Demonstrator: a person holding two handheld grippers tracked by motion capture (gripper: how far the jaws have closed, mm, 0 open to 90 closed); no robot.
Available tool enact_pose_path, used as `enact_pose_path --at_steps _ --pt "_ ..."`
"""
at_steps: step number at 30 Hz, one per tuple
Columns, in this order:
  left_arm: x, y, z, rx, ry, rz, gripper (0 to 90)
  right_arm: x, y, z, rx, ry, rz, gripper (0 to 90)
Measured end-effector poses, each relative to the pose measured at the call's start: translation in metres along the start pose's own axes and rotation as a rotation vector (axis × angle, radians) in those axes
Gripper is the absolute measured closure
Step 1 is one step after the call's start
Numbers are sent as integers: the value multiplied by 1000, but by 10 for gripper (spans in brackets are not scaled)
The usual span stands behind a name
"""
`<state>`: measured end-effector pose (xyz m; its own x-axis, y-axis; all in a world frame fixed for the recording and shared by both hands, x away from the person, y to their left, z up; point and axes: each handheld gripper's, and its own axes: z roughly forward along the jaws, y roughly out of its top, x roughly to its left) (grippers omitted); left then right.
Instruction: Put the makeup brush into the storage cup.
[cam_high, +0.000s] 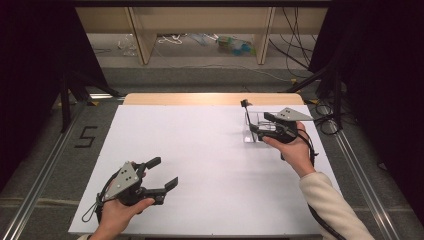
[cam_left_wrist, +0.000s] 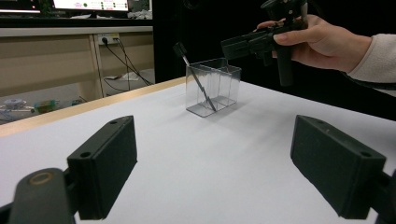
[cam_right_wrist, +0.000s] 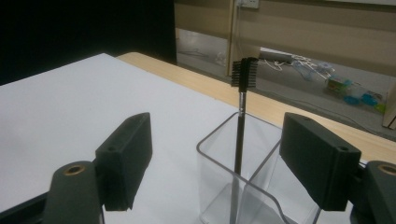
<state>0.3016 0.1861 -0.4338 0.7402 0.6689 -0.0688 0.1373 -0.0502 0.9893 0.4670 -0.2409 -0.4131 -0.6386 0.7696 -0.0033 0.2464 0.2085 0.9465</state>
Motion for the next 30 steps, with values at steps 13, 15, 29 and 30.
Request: enact_pose_path --at_steps 13,15,29,30 --pt "0 0 0 1 0 0 148 2 -8 -15 5 12 4 264" --pt "0 0 0 1 0 -2 148 3 -9 -17 14 14 0 264" --pt "0 0 1 1 2 -2 148 7 -17 -31 34 34 -7 262" --pt "0 0 1 0 2 -1 148 8 -18 -32 22 36 -4 262"
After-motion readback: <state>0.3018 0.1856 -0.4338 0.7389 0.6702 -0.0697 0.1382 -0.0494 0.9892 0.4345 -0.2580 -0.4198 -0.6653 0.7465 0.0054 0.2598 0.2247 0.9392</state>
